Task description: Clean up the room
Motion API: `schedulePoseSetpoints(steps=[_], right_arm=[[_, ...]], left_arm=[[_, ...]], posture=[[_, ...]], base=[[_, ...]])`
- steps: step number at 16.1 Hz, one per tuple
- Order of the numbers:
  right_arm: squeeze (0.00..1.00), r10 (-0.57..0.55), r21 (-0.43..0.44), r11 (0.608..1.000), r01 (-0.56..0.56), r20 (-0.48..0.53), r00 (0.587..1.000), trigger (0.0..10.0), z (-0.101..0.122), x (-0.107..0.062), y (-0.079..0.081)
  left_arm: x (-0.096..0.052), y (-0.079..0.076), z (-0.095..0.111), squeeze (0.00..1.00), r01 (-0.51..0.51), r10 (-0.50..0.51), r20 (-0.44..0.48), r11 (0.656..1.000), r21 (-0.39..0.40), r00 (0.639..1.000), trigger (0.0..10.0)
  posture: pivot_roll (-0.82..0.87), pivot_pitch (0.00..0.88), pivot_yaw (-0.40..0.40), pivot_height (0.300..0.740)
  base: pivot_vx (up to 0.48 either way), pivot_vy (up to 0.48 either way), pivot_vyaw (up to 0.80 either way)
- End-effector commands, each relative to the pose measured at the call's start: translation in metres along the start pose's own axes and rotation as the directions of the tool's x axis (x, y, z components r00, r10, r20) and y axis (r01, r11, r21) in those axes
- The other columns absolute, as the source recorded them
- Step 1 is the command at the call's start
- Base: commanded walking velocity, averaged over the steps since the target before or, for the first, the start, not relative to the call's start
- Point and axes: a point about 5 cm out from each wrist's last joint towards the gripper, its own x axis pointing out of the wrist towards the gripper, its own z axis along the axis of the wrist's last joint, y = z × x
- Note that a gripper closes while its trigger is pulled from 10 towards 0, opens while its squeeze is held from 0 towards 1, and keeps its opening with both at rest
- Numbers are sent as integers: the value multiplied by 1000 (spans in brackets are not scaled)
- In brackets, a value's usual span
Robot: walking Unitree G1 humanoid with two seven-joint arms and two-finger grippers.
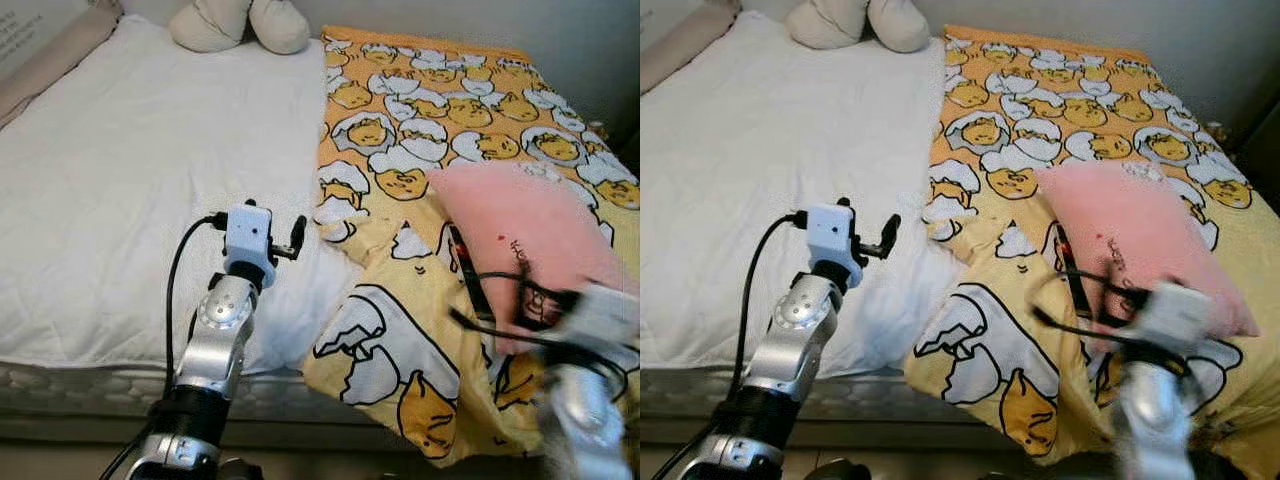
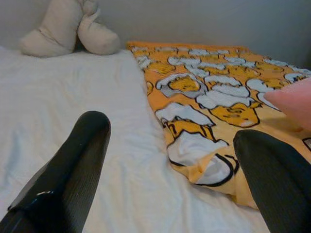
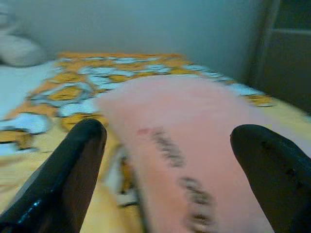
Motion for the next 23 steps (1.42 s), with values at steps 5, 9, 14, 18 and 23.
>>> schedulePoseSetpoints(steps=[5, 9, 14, 18, 23], right_arm=[[0, -44, -52, 998, 44, 8, 999, 10000, 12, 24, -17], [0, -39, -58, 998, 39, 3, 999, 10000, 9, 26, -10], [0, -62, -44, 997, 62, -15, 998, 10000, 1, 18, -6], [0, -38, -68, 997, 37, -7, 999, 10000, 4, 21, -6], [208, 53, -147, 988, -54, -12, 999, 10000, 8, 36, 0]], left_arm=[[8, -2, -1, 0, -5, 4, -24, 999, -38, 1000, 10000], [16, -3, 1, 0, 53, -53, -37, 999, -6, 998, 10000], [21, -9, 3, 0, 104, -104, -38, 995, 0, 994, 10000], [24, -10, 4, 0, 82, -83, -24, 996, -40, 996, 10000], [25, -8, 6, 0, 40, -41, -10, 998, -56, 999, 10000]], posture=[[-99, 0, 0, 731], [-137, 0, 88, 731], [-158, 0, 122, 731], [-157, 0, 98, 731], [-131, 0, 66, 731]], base=[[0, -455, 0], [0, -450, 0], [0, -448, 0], [79, -323, 0], [0, 0, 464]])
